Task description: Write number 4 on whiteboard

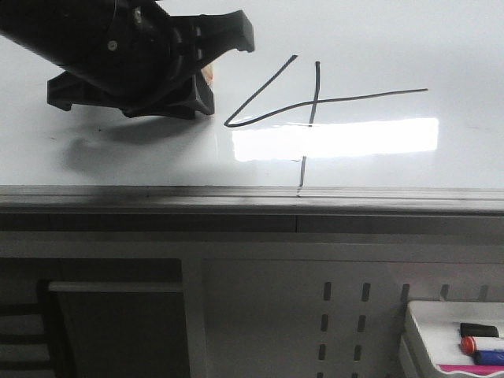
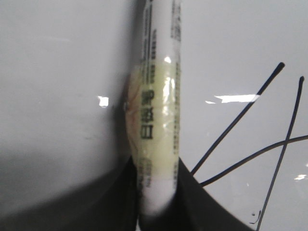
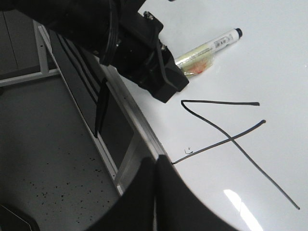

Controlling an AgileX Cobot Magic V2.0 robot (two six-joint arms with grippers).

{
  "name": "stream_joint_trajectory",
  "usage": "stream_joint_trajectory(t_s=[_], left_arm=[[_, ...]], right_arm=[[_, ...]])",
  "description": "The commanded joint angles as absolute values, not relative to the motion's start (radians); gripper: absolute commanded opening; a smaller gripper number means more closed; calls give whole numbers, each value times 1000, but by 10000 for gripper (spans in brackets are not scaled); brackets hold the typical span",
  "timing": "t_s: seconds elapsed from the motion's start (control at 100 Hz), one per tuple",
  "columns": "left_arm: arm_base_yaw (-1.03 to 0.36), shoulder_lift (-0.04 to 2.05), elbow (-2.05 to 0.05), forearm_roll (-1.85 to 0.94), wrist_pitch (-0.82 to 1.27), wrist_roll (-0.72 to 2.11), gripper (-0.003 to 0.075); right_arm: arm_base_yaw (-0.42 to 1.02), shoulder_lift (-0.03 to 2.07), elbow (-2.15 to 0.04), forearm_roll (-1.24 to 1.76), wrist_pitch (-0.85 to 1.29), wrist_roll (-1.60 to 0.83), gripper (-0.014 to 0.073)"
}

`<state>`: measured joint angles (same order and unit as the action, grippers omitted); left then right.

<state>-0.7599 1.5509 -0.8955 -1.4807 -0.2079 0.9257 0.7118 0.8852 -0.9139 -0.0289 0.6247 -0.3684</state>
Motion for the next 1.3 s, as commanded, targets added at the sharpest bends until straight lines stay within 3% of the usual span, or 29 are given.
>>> stream_joint_trajectory(t_s=[0.0, 0.18, 0.4, 0.62, 0.86, 1.22, 1.29], left_arm=[[-739, 1554, -907, -1500, -273, 927, 130], [-739, 1554, -907, -1500, -273, 927, 139], [-739, 1554, -907, -1500, -273, 927, 277], [-739, 1554, -907, -1500, -273, 927, 297], [-739, 1554, -909, -1472, -273, 927, 557], [-739, 1551, -911, -1425, -274, 927, 564], [-736, 1555, -911, -1425, -282, 927, 506]], right_arm=[[705, 880, -945, -25, 562, -366, -64], [705, 880, -945, -21, 562, -366, -64], [705, 880, -945, -21, 562, -366, -63], [705, 880, -945, -21, 562, -366, -63], [705, 880, -945, -21, 562, -366, -64], [705, 880, -945, -20, 555, -366, -64], [705, 880, -945, -20, 555, -366, -64]])
